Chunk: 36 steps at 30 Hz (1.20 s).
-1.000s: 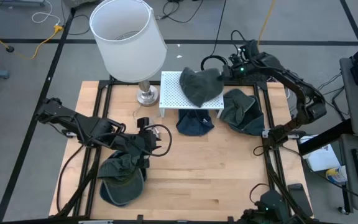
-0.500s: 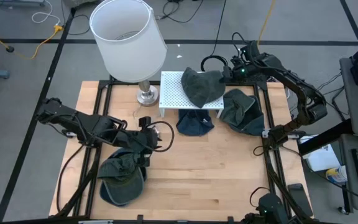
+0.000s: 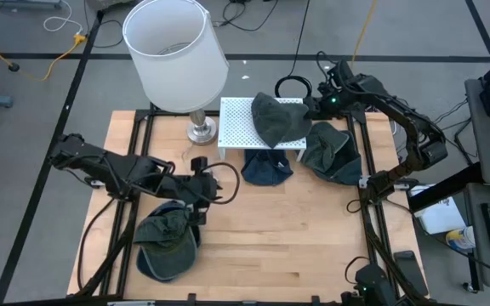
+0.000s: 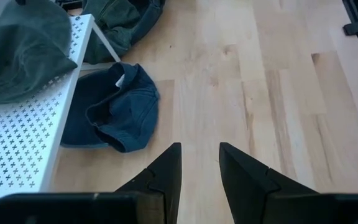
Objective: Pick & Place hat
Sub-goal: Stack the top gray cap on the gray cap on the shelf
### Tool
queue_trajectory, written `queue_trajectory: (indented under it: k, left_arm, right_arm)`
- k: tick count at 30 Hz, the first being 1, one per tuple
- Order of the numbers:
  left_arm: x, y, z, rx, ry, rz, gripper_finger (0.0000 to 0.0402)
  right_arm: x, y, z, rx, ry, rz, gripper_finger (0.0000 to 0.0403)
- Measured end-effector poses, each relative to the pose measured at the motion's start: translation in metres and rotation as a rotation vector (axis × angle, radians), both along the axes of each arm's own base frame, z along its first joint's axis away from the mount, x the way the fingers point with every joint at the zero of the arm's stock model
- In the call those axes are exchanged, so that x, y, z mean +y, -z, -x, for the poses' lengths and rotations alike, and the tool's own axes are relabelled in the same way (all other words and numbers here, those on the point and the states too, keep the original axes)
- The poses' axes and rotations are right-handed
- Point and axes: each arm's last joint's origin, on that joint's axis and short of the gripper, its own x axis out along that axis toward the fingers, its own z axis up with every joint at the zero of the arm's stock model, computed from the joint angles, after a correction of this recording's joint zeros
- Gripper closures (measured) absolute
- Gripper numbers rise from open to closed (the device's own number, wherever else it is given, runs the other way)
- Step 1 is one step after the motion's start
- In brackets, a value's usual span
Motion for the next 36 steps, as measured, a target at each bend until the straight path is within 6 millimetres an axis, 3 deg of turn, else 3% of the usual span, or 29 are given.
queue_trajectory:
  k: [7, 15, 23, 29, 36]
  left_arm:
    - [0.004, 0.0, -0.001, 0.01, 0.017, 0.032, 0.0289]
    - [0.006, 0.0, -0.002, 0.014, 0.024, 0.043, 0.0289]
    - [0.006, 0.0, -0.002, 0.017, 0.038, 0.025, 0.0289]
    - [0.007, 0.0, -0.002, 0.019, 0.054, 0.006, 0.0289]
    - [0.008, 0.0, -0.002, 0.02, 0.053, 0.004, 0.0289]
  right_arm:
    - [0.0, -0.001, 0.002, 0.001, -0.002, 0.003, 0.0218]
    - [0.003, -0.019, 0.023, -0.021, 0.061, 0.068, 0.0211]
    - [0.022, -0.033, 0.049, 0.214, 0.142, 0.178, 0.0215]
    - [0.039, -0.029, 0.046, 0.408, -0.001, 0.212, 0.0218]
    - [0.065, -0.024, 0.039, 0.672, -0.312, 0.23, 0.0221]
